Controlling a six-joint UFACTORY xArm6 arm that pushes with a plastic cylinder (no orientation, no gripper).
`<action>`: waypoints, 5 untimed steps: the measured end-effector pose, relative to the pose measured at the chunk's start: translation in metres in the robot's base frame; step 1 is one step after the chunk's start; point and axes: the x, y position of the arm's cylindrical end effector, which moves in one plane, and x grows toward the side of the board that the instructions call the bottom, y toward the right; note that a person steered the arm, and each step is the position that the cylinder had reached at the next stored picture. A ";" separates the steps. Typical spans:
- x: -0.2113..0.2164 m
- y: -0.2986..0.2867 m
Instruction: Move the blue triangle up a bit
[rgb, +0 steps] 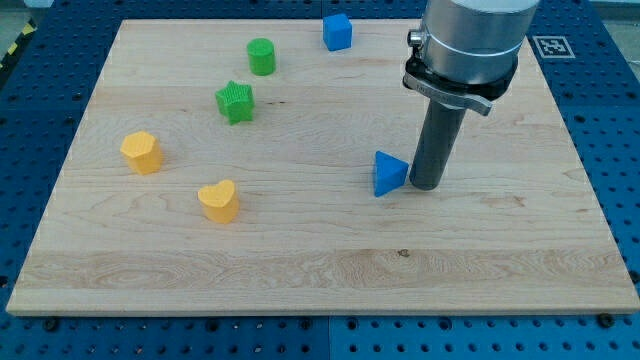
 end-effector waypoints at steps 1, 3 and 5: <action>0.037 -0.001; 0.038 -0.051; 0.015 -0.048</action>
